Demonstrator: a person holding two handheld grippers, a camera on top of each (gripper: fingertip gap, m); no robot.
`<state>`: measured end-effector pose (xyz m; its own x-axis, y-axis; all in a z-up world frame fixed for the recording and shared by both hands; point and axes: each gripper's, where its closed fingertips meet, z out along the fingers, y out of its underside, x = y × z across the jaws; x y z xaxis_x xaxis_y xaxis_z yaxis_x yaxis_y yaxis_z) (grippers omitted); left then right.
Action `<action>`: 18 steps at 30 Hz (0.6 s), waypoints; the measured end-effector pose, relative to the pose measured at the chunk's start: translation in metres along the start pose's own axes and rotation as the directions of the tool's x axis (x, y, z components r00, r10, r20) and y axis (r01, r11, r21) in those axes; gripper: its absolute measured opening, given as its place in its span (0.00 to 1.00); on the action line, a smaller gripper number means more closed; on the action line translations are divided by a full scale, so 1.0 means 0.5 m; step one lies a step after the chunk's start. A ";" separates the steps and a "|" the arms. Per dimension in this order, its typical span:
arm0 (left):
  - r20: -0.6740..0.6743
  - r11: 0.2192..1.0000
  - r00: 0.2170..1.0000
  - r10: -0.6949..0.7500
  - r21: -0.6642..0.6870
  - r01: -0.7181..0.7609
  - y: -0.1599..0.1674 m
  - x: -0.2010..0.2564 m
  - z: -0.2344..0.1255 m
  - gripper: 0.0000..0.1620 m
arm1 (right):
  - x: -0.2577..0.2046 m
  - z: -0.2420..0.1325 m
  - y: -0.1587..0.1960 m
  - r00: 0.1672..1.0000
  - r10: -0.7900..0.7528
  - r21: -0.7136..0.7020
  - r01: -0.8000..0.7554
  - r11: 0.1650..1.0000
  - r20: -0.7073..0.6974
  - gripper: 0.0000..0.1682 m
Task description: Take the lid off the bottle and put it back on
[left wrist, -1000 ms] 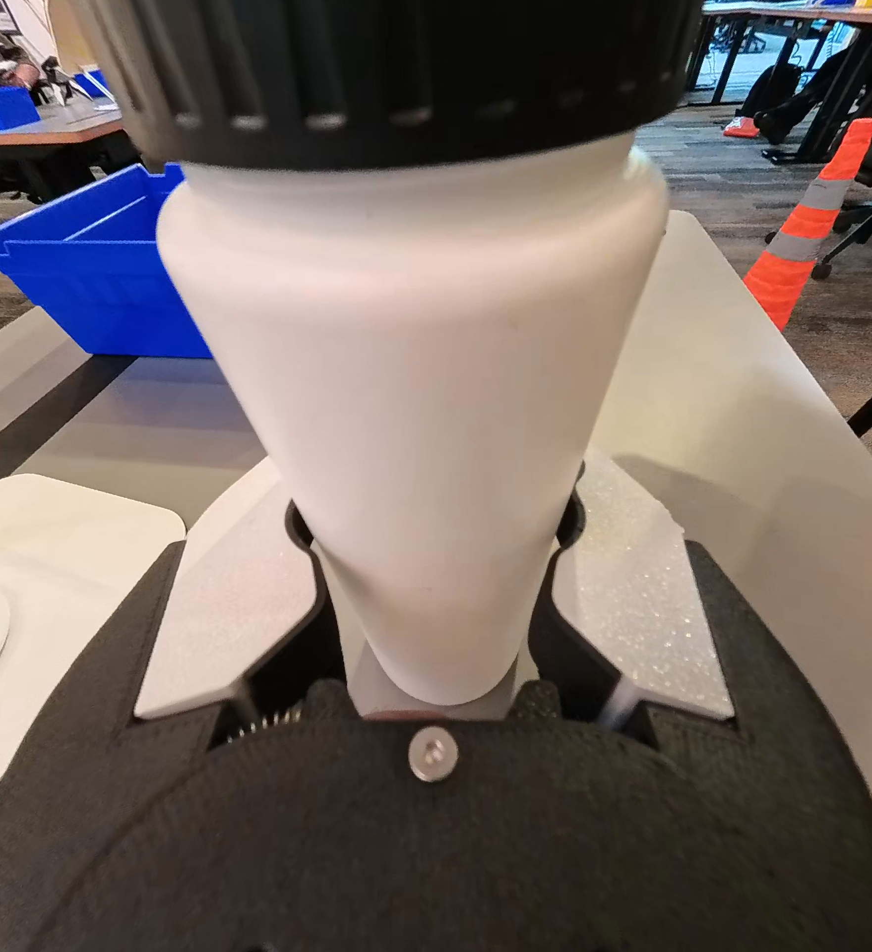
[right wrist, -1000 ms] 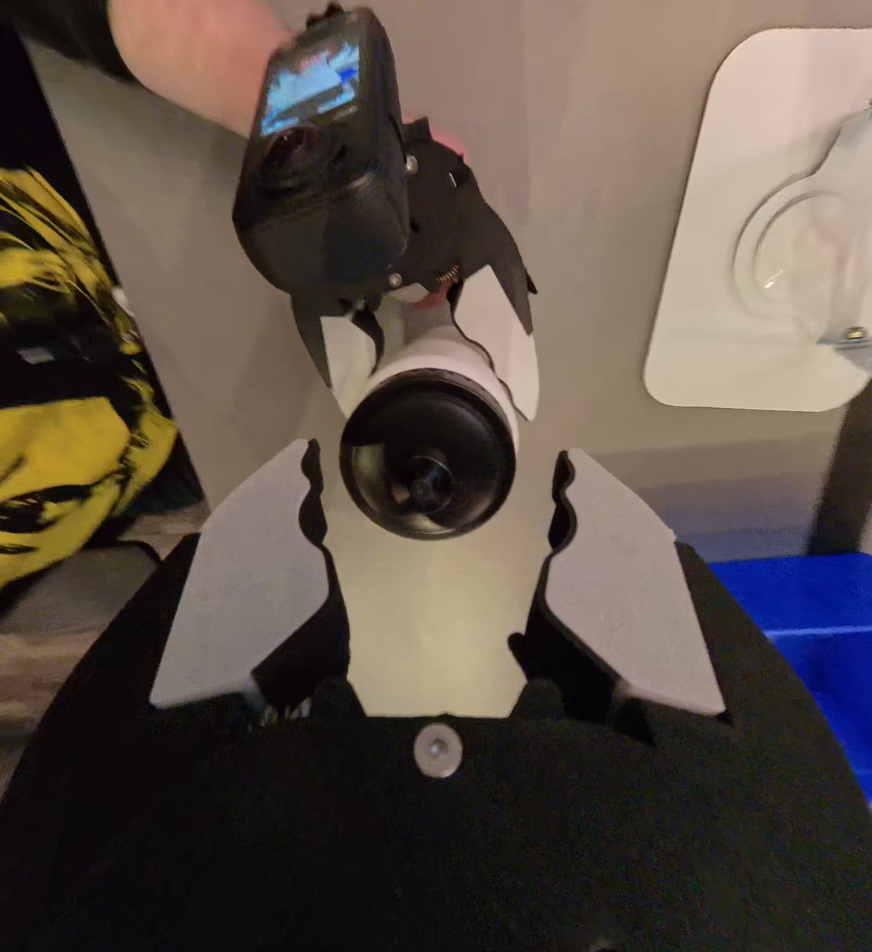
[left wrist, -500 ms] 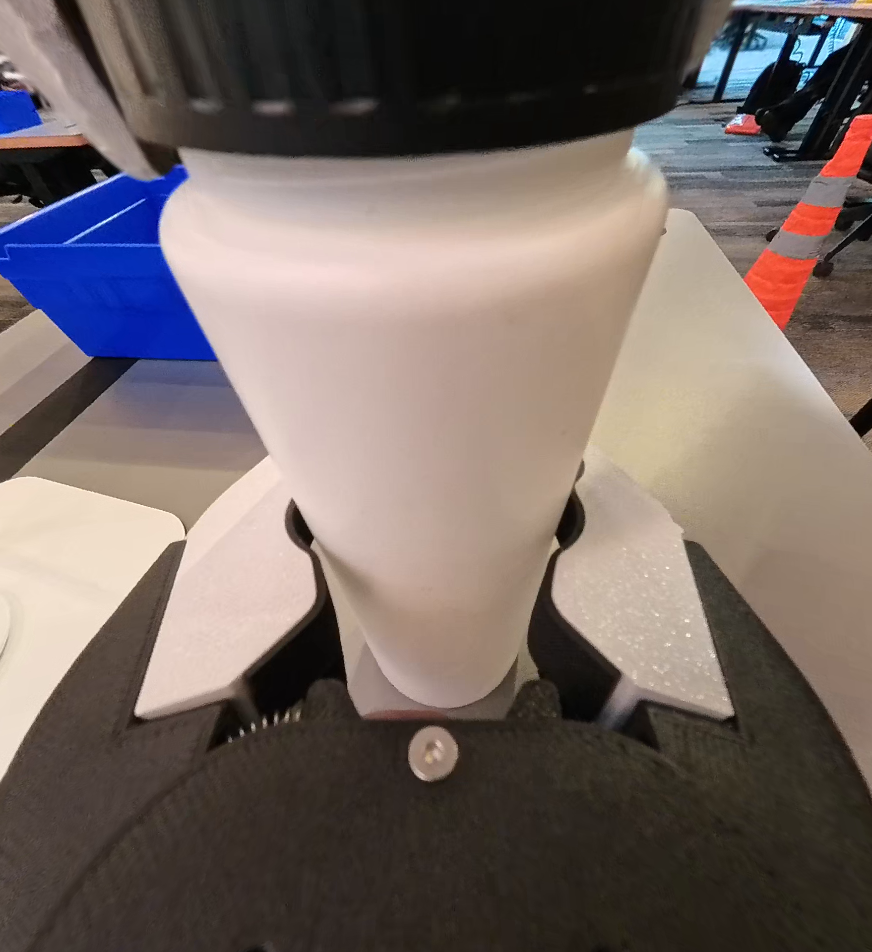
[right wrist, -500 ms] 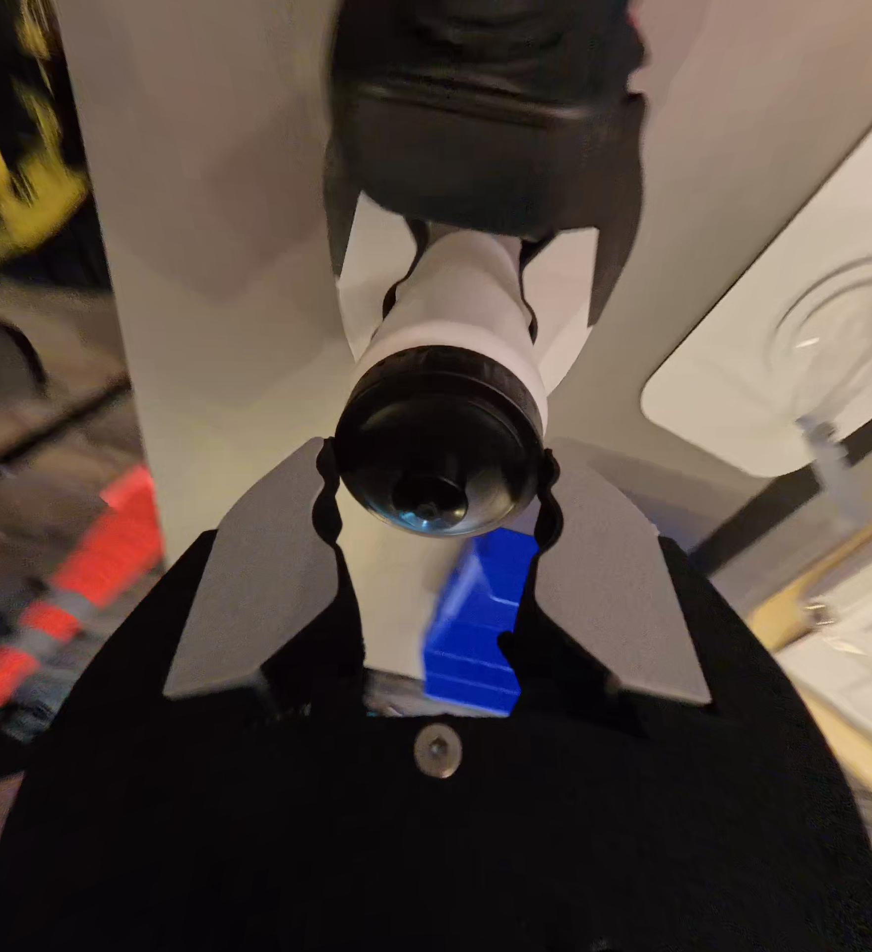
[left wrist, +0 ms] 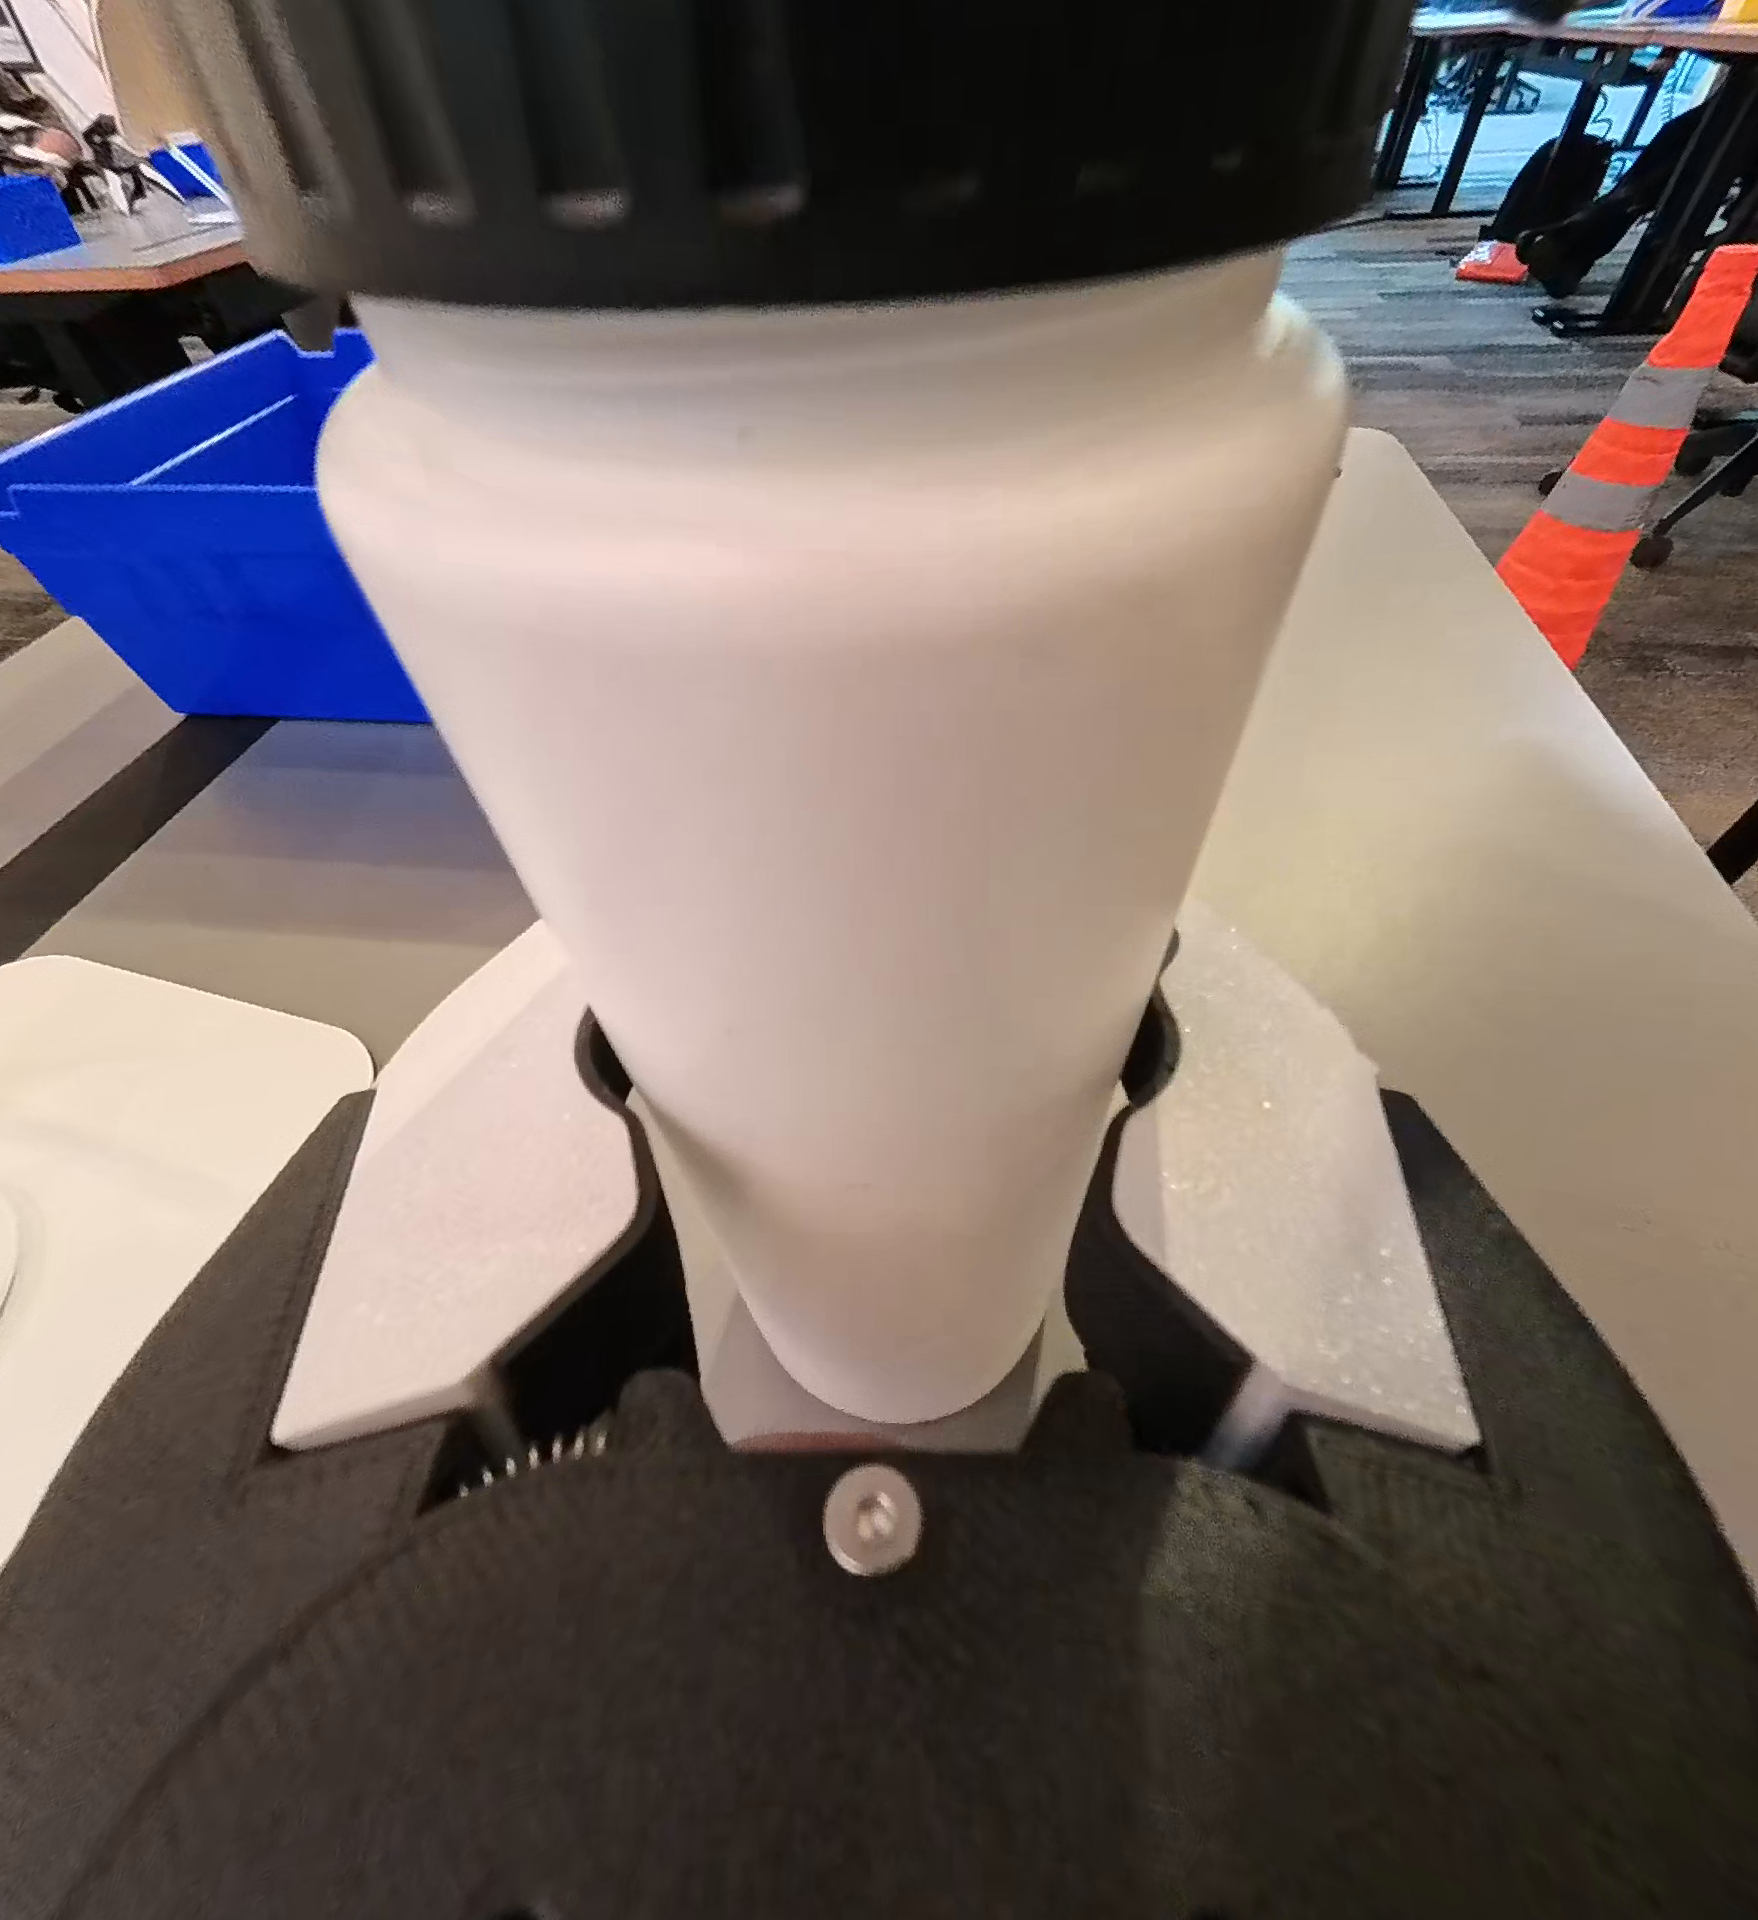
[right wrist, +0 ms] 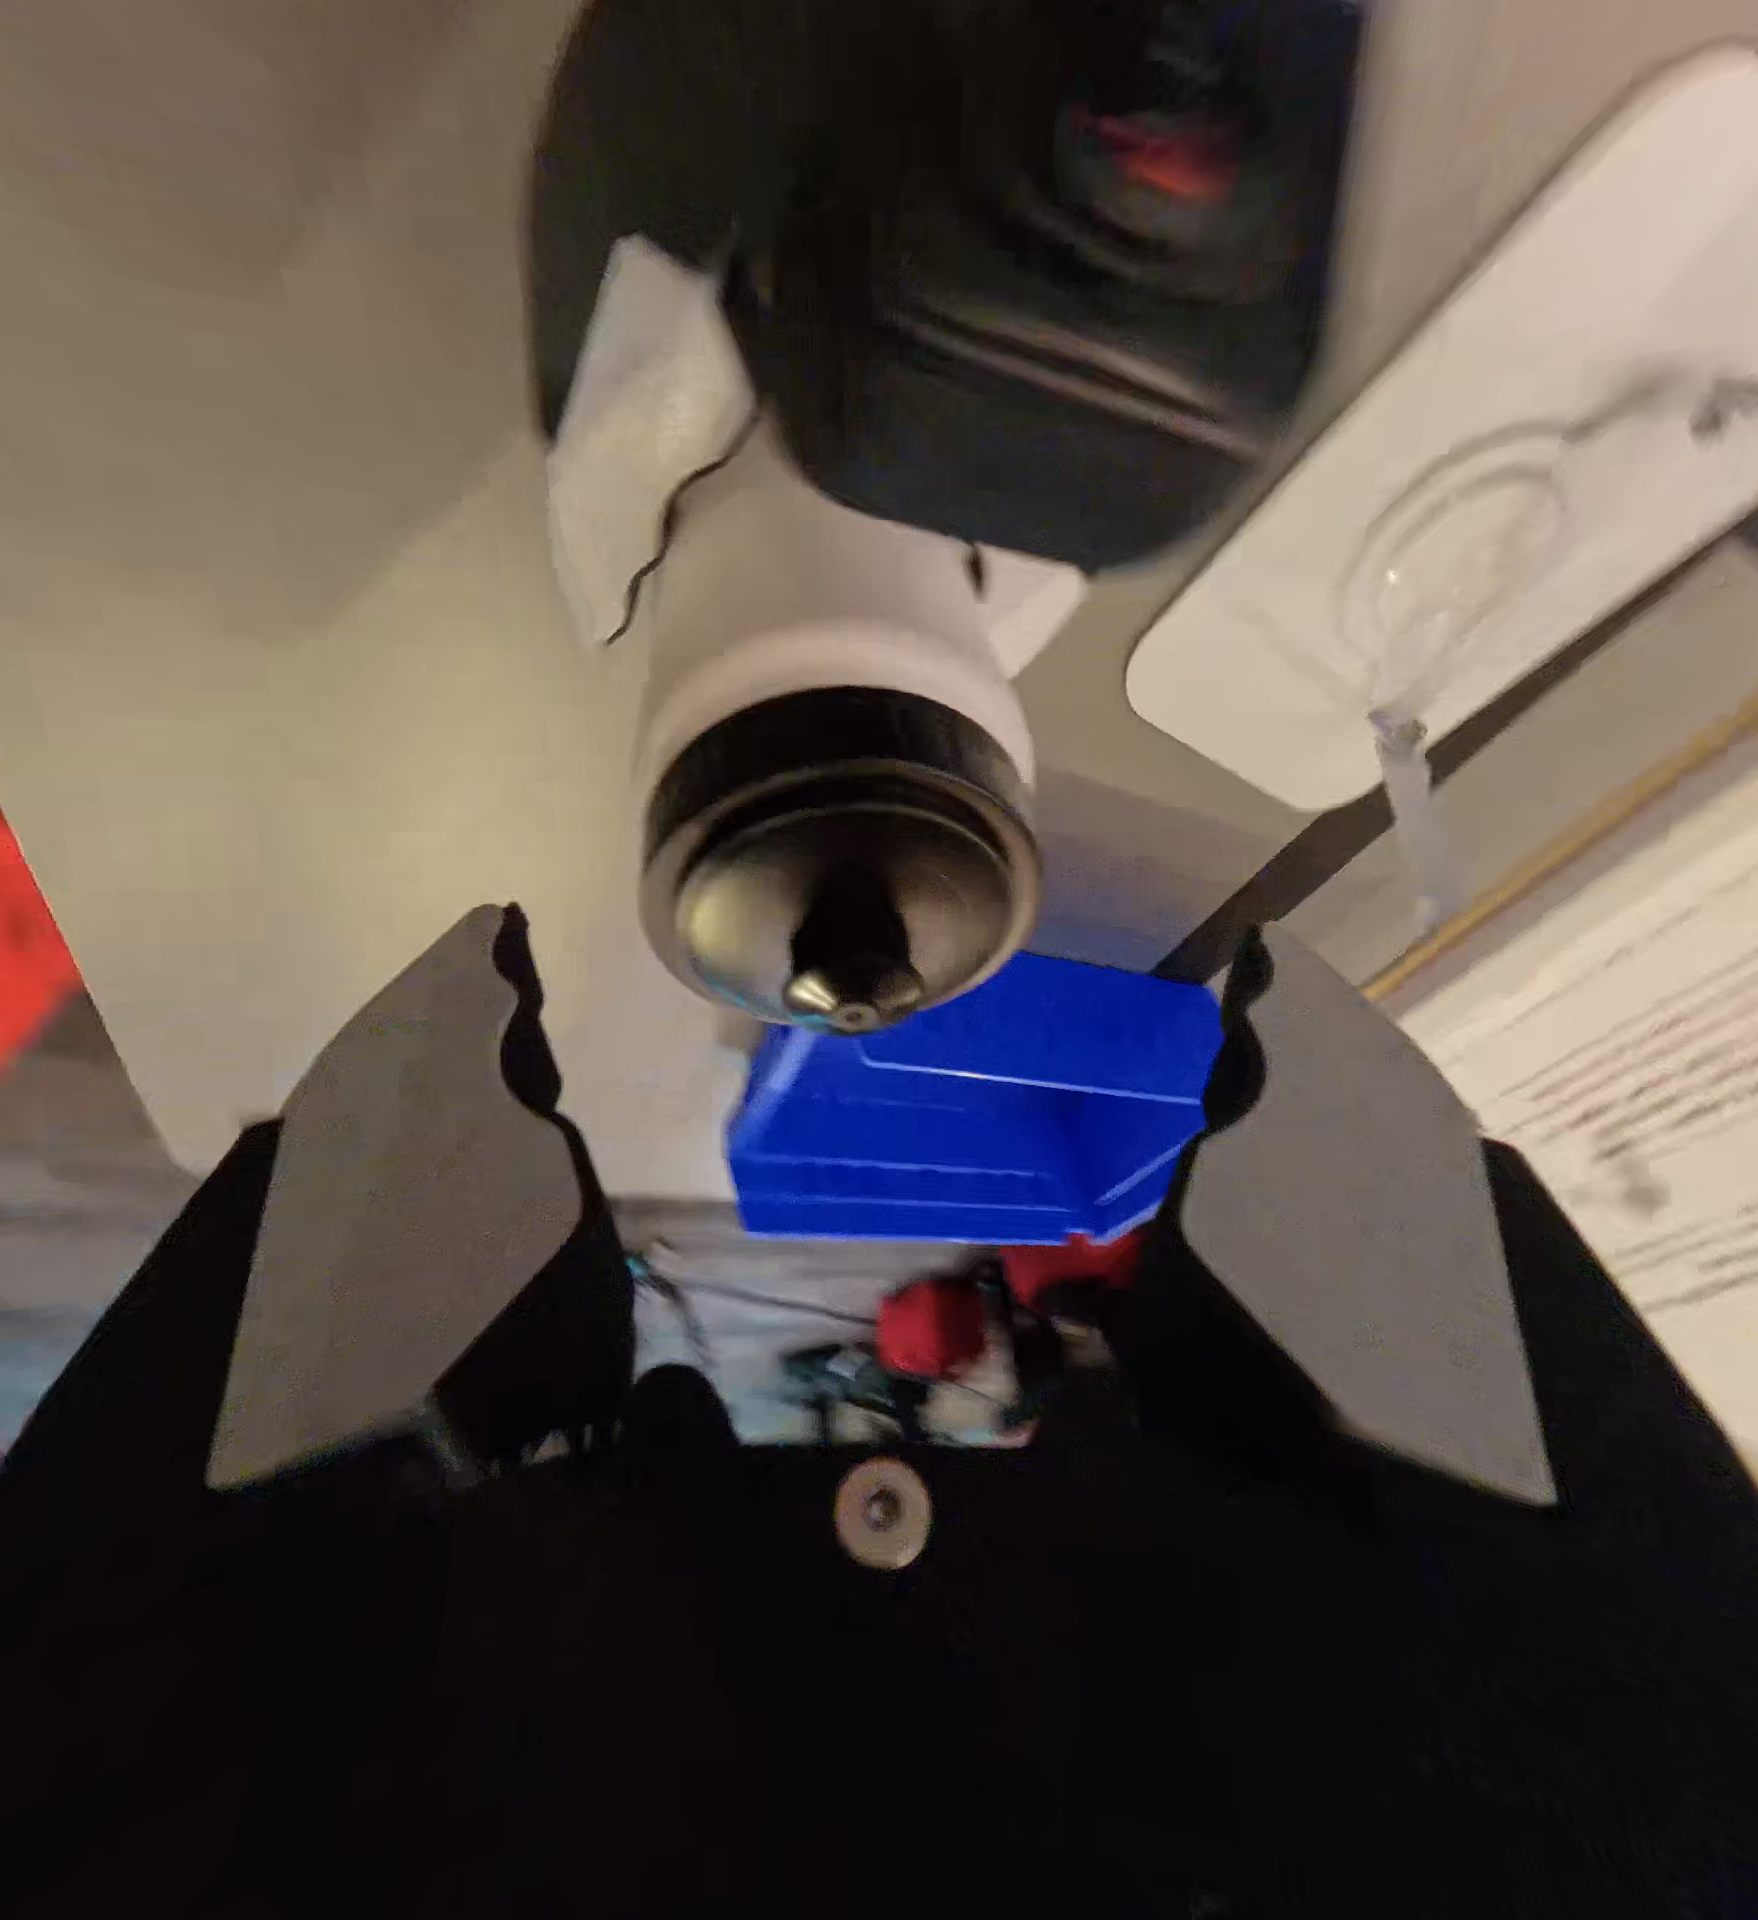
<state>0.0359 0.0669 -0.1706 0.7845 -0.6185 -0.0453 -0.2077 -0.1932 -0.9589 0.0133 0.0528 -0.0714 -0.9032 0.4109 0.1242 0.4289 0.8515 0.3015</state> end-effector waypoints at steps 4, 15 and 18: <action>0.000 1.000 1.000 -0.004 0.004 0.004 0.000 0.000 -0.001 0.58 | 0.002 -0.015 -0.004 0.917 0.367 0.233 -0.396 0.888 0.156 0.54; -0.001 1.000 1.000 -0.007 0.005 0.007 0.000 -0.001 -0.001 0.58 | -0.023 0.008 -0.023 0.837 0.408 0.295 -0.519 0.802 0.365 0.43; -0.001 1.000 1.000 -0.001 0.003 0.001 0.000 0.000 0.000 0.58 | -0.027 0.010 -0.014 0.920 0.248 0.241 -0.326 0.914 0.304 0.43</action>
<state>0.0363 0.0669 -0.1705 0.7845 -0.6186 -0.0438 -0.2047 -0.1915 -0.9599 0.0227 0.0429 -0.0799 -0.7192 0.6878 -0.0983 0.6906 0.7232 0.0069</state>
